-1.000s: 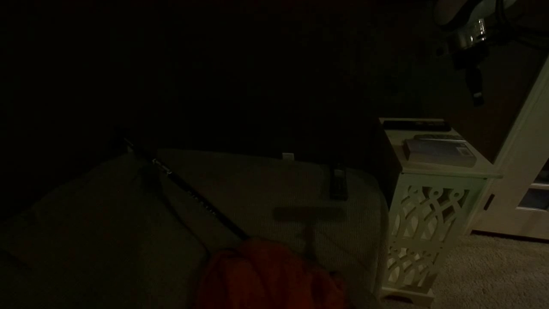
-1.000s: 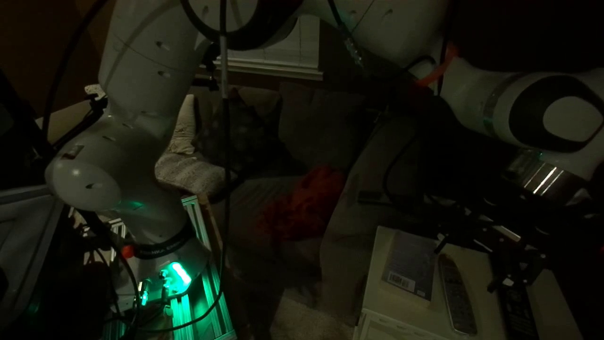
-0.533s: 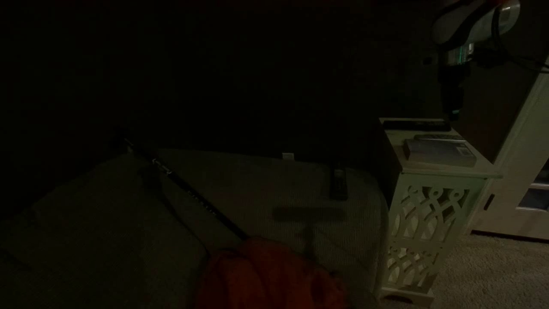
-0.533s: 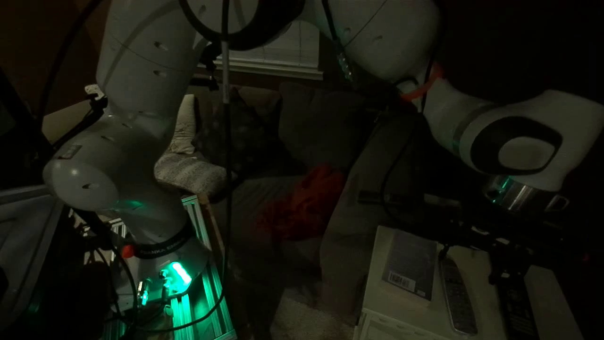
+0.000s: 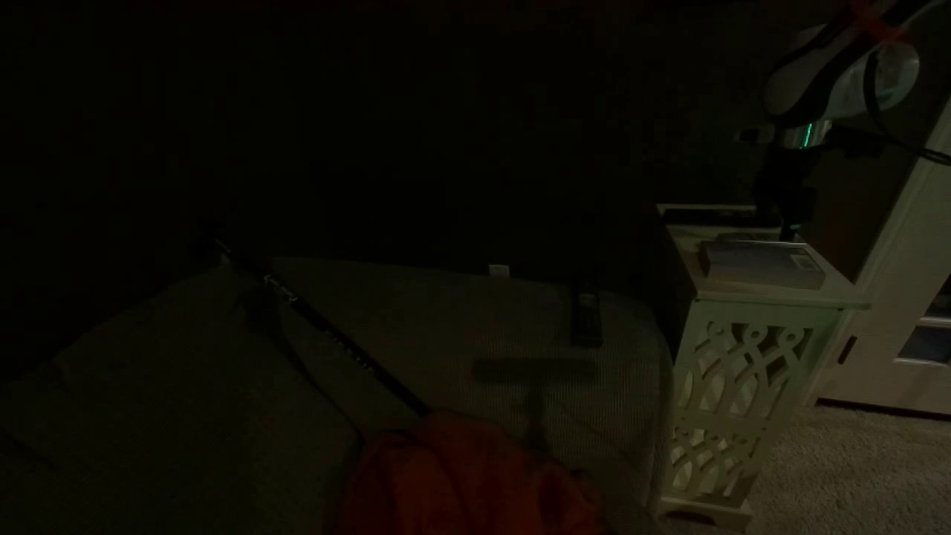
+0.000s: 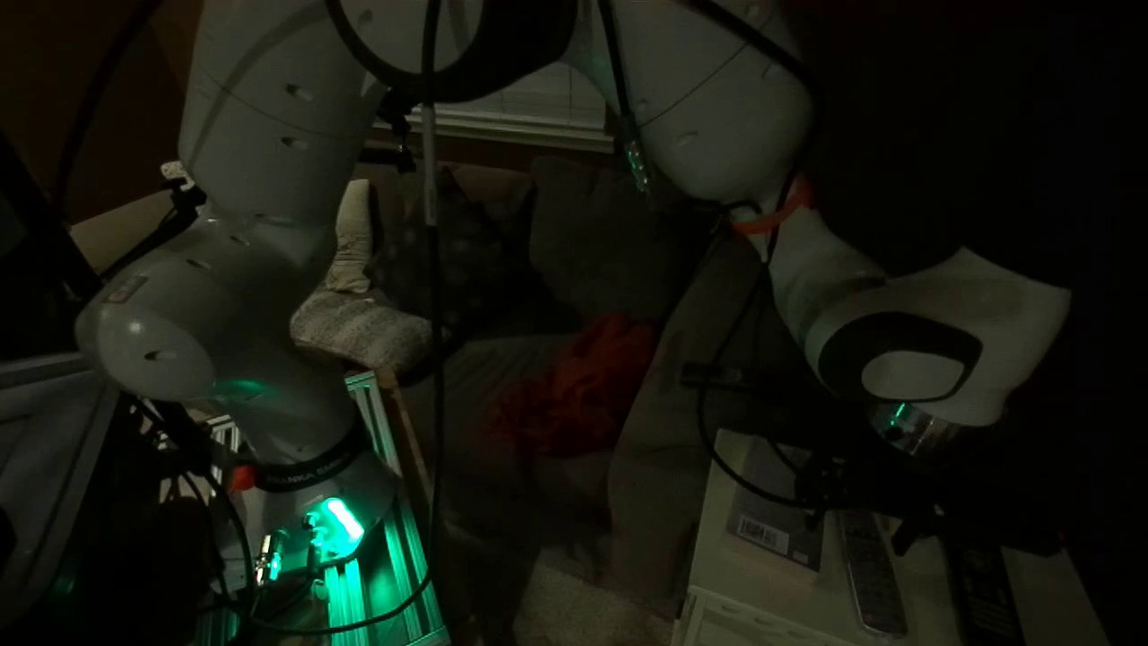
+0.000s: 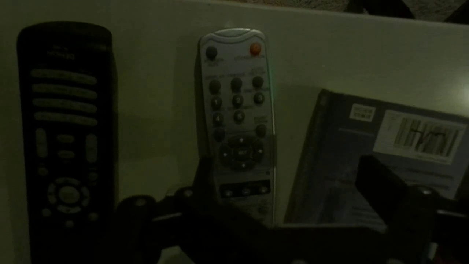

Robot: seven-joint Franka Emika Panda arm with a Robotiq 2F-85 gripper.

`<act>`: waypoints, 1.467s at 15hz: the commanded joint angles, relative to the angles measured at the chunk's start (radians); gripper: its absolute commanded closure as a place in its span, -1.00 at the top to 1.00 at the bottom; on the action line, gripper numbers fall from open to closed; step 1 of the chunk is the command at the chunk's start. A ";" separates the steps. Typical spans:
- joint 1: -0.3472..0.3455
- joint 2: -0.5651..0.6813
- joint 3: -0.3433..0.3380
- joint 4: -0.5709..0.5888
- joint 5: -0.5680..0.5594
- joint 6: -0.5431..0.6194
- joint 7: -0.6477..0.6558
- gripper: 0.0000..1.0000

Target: Move the grey remote control to the right armrest of the sofa.

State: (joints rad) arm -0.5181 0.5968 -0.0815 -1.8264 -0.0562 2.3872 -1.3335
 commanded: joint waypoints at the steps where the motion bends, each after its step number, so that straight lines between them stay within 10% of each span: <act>1: -0.015 -0.007 0.006 -0.035 0.038 0.035 -0.085 1.00; 18: 0.025 0.073 -0.029 -0.003 0.001 0.227 -0.021 1.00; 22: 0.018 0.064 -0.026 -0.018 0.000 0.203 -0.032 0.55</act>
State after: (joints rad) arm -0.5061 0.6605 -0.0985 -1.8417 -0.0496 2.6009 -1.3737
